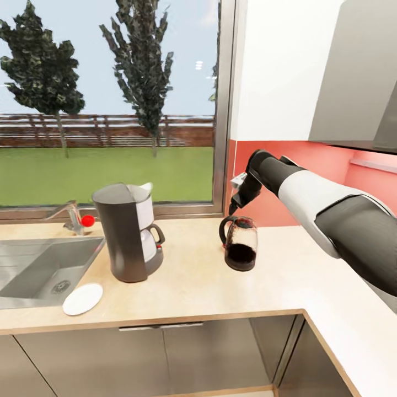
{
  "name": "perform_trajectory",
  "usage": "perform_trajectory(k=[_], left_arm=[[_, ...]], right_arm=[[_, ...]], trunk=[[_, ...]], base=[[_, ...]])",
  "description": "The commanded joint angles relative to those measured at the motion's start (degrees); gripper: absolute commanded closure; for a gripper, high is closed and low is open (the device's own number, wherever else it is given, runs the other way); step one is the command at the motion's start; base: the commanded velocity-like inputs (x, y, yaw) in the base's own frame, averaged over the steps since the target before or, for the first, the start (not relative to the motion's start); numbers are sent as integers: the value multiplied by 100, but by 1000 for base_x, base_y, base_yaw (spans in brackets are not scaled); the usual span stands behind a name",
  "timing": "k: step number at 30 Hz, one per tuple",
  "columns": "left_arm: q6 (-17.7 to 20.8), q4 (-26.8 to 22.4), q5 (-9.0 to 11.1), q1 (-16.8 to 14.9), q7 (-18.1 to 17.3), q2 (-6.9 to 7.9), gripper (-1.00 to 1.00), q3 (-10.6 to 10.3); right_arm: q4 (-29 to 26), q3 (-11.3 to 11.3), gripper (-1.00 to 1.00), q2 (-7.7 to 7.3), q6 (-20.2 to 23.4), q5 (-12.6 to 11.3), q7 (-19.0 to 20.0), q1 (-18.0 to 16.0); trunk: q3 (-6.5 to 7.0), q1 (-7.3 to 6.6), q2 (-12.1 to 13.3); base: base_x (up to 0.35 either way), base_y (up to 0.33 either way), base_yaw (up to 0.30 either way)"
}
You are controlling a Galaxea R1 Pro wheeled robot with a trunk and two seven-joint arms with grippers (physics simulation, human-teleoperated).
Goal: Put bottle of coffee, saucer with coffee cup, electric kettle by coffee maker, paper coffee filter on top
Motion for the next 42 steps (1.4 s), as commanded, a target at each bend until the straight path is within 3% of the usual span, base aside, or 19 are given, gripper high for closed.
perform_trajectory(k=[1, 13, 22, 29, 35, 42], left_arm=[[-5, -12, -12, 4, -5, -3, -100, 39], [-13, 55, -12, 4, -4, -7, -100, 39], [-71, 59, 14, 4, -5, -11, -100, 54], [-95, 59, 50, 4, -26, -14, -100, 66], [-99, 67, 58, 4, -48, -18, -100, 74], [-94, 115, 63, 4, -51, -20, -100, 82]], right_arm=[[-9, -18, -100, 1, 39, 60, 32, 0], [-2, -87, -100, -35, 881, 31, -37, -6], [18, -100, -100, -25, 927, -5, 16, -7], [270, -100, -100, 4, 927, -353, 53, -9], [613, -97, -100, 68, 927, -419, 49, -5], [709, -105, -100, 33, 927, -426, 59, 0]], trunk=[[-3, 5, -4], [-3, 5, -4], [-3, 5, -4], [-3, 5, -4], [-3, 5, -4], [-129, 159, -285]], base=[[311, -125, 0], [322, -38, 0], [261, -1, 0], [11, 0, 0], [1, 0, 0], [0, 0, 0]])
